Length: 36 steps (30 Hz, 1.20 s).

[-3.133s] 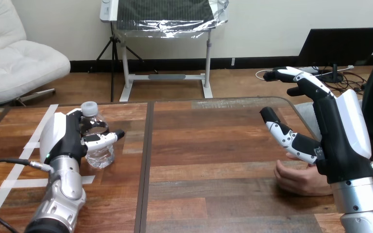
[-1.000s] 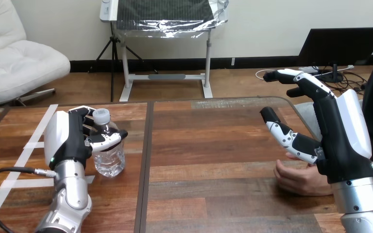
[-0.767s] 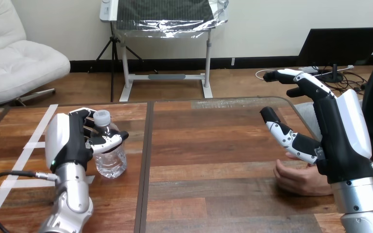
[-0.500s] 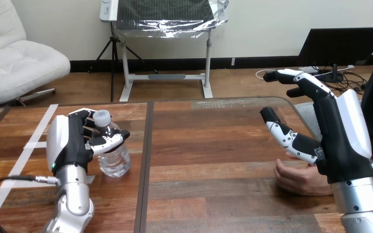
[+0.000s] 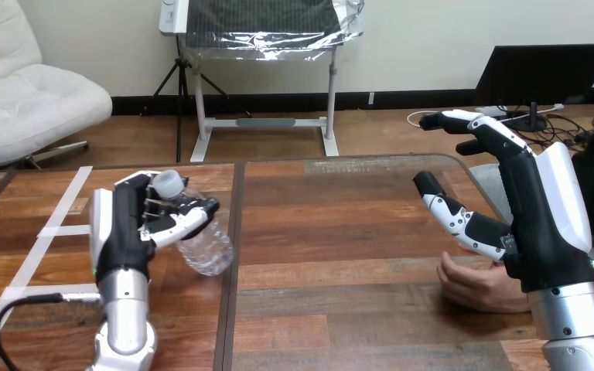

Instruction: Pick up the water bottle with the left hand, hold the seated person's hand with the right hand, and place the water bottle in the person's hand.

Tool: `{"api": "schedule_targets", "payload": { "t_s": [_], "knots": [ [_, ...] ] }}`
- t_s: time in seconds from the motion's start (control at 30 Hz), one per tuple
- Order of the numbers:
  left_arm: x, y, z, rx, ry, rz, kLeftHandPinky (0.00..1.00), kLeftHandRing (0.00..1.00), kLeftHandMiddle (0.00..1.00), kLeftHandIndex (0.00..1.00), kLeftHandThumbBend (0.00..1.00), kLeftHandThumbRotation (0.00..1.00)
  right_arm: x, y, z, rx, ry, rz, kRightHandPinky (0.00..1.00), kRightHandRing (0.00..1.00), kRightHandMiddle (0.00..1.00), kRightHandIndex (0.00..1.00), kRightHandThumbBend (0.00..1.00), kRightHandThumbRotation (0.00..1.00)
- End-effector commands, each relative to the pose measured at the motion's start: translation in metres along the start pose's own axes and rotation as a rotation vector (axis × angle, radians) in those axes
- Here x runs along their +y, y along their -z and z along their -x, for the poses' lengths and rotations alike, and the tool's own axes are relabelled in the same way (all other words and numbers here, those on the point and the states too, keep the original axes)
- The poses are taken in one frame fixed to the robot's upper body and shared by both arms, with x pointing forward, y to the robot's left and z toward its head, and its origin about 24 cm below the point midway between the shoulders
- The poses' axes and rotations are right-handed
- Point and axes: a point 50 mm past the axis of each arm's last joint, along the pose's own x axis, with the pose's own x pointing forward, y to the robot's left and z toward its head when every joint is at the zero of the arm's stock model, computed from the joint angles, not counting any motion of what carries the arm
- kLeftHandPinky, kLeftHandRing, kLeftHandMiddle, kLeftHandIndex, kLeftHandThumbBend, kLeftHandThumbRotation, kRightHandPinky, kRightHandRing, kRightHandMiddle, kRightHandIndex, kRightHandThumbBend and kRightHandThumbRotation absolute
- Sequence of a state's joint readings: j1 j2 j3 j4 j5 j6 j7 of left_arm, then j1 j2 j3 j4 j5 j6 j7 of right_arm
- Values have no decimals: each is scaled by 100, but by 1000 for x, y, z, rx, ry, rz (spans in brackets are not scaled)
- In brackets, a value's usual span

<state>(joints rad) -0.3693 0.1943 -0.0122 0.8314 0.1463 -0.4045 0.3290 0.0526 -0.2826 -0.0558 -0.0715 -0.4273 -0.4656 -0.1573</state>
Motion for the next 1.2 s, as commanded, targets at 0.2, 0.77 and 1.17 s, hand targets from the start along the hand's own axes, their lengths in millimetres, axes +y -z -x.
{"api": "schedule_targets", "payload": {
  "t_s": [0.2, 0.77, 1.17],
  "knots": [
    [-2, -82, -1, -372, 12, 187, 41, 42, 46, 51, 62, 0, -13, -10, -14, -72, 56, 13, 66, 76, 77, 70, 45, 0],
    [-8, -119, 29, -479, 116, 360, 43, 42, 45, 51, 62, 0, -22, -8, -17, -24, -49, 98, 66, 79, 82, 75, 63, 0],
    [-10, -123, 35, -485, 131, 376, 42, 41, 44, 50, 63, 0, -41, -2, -23, 37, -237, 251, 70, 84, 88, 82, 71, 0]
  ]
}}
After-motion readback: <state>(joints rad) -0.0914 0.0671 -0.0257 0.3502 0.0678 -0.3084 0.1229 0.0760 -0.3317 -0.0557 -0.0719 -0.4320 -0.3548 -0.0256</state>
